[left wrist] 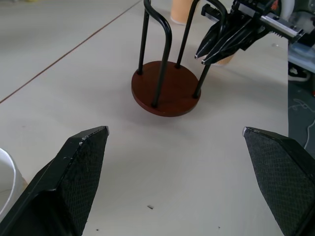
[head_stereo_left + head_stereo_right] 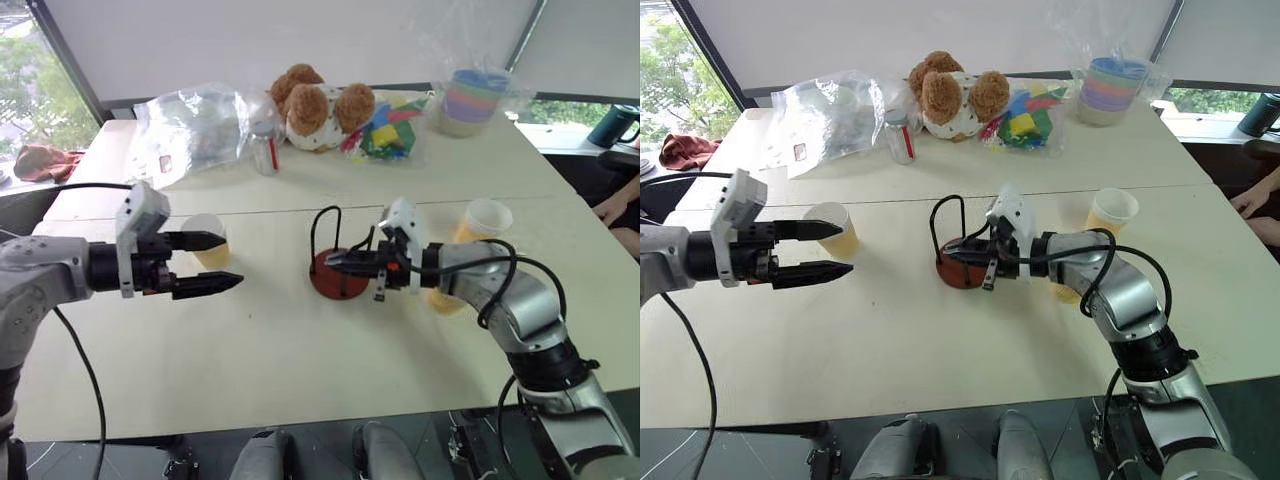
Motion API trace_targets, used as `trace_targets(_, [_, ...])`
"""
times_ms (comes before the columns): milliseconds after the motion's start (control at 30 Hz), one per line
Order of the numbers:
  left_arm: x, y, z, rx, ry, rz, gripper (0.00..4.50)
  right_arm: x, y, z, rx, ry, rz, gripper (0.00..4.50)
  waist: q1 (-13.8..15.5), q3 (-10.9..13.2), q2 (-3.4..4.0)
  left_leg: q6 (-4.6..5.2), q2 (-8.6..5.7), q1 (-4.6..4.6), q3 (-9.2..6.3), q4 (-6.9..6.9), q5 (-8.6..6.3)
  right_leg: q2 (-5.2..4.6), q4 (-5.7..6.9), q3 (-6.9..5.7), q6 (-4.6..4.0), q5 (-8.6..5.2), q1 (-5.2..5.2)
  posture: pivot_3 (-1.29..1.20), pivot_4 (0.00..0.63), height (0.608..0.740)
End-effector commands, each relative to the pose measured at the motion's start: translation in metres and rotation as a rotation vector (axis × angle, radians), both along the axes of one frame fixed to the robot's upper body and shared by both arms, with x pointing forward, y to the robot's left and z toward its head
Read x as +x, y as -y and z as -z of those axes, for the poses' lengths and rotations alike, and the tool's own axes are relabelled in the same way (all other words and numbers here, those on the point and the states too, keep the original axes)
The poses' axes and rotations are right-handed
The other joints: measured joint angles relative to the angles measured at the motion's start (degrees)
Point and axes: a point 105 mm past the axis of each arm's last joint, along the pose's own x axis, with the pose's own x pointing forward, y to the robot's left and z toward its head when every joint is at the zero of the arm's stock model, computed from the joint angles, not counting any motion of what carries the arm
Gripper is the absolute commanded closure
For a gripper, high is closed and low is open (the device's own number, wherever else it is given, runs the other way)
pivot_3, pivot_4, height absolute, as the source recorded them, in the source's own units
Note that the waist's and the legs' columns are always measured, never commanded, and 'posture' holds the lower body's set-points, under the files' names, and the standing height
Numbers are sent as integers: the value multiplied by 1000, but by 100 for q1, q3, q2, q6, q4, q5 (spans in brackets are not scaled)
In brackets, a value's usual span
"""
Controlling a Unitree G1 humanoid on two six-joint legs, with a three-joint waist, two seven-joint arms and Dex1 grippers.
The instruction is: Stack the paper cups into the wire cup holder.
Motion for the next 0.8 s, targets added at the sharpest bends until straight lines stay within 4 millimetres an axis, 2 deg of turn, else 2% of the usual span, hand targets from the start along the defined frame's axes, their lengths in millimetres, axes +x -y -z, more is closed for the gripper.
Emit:
trace_targets(33, [3, -3, -5, 18, 30, 10, 0, -15, -4, -13, 45, 25, -41, 4460, 12, 0, 0, 0, 0, 2, 0, 1, 0, 0, 0, 0, 0, 0, 2, 0, 150, 740])
trace_targets(333, [7, 6, 3, 9, 11, 46, 0, -14, 0, 12, -40, 25, -71, 4460, 25, 0, -1, 4, -3, 1, 1, 11, -1, 2, -3, -3, 0, 0, 10, 0, 150, 740])
trace_targets(467, [7, 9, 3, 7, 12, 53, 0, -11, 6, 13, -54, 39, -61, 2955, 24, 0, -1, 5, -3, 1, 2, 11, -1, 11, -3, -4, 1, 0, 10, 0, 150, 740])
trace_targets(633, [6, 11, 5, 6, 5, 67, 0, -16, 14, 13, -59, 19, -40, 376, 28, 0, -2, 5, -2, 1, 2, 13, -1, 17, -3, -5, 1, 0, 11, 0, 150, 740])
trace_targets(800, [6, 18, 7, 9, -12, 115, 0, -42, 31, 15, -93, -47, 6, 376, 69, 0, -4, 7, -2, 0, -1, 13, -2, 11, -6, -5, 1, 0, 14, 0, 150, 740])
